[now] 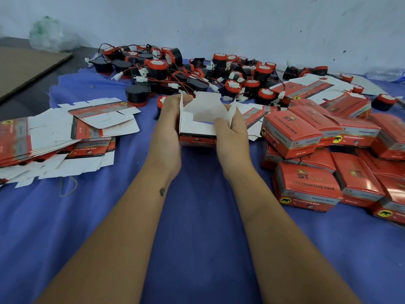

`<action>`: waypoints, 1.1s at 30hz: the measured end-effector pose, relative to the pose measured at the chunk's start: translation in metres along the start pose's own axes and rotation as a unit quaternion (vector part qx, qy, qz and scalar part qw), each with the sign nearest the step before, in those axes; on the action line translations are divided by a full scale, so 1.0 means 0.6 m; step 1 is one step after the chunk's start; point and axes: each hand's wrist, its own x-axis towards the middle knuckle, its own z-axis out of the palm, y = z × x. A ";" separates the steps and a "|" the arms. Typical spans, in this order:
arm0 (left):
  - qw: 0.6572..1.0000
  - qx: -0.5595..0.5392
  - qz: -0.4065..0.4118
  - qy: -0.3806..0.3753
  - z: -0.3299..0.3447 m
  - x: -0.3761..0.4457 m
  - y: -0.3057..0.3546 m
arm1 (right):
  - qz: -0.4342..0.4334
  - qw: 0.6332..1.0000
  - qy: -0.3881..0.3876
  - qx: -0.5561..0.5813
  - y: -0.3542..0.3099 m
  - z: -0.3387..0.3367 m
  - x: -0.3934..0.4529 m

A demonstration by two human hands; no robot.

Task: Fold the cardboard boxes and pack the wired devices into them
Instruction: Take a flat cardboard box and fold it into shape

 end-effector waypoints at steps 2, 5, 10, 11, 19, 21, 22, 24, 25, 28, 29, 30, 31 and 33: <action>0.996 0.085 0.025 -0.017 0.003 -0.001 -0.009 | -0.003 1.000 0.006 -0.001 0.000 0.002 0.000; 0.990 0.137 0.035 -0.030 0.004 0.000 -0.017 | 0.002 1.000 0.005 0.013 -0.002 0.001 -0.001; 0.988 0.146 0.050 -0.019 0.002 0.003 -0.017 | 0.047 0.988 -0.043 0.144 -0.004 -0.001 0.001; 0.988 0.142 0.052 -0.013 0.002 0.004 -0.017 | 0.067 0.977 -0.052 0.197 -0.005 -0.003 0.002; 0.991 0.126 0.050 0.003 0.002 0.005 -0.017 | 0.076 0.982 -0.068 0.161 -0.005 -0.005 0.008; 0.990 0.126 0.063 -0.003 0.003 0.002 -0.016 | 0.055 0.984 -0.064 0.155 -0.004 -0.003 0.006; 0.991 0.121 0.064 -0.005 0.002 0.001 -0.016 | 0.041 0.986 -0.062 0.152 -0.002 -0.002 0.005; 0.994 0.096 0.054 -0.011 0.000 0.001 -0.015 | 0.021 0.989 -0.050 0.135 -0.002 0.000 0.001; 0.996 0.078 0.044 -0.017 -0.001 0.001 -0.014 | 0.023 0.990 -0.041 0.132 -0.002 -0.001 0.001; 0.998 0.055 0.018 -0.031 -0.002 -0.004 -0.015 | 0.062 0.982 -0.048 0.169 -0.002 -0.008 0.004; 0.996 0.078 0.022 -0.028 -0.002 -0.005 -0.014 | 0.064 0.982 -0.053 0.168 -0.002 -0.010 0.004; 0.994 0.098 0.029 -0.028 -0.002 -0.006 -0.014 | 0.055 0.986 -0.053 0.149 -0.003 -0.011 0.004; 0.993 0.110 0.035 -0.027 -0.002 -0.006 -0.014 | 0.045 0.990 -0.051 0.124 -0.002 -0.010 0.004; 0.992 0.119 0.043 -0.022 -0.002 -0.005 -0.010 | 0.033 0.995 -0.042 0.086 0.000 -0.008 0.004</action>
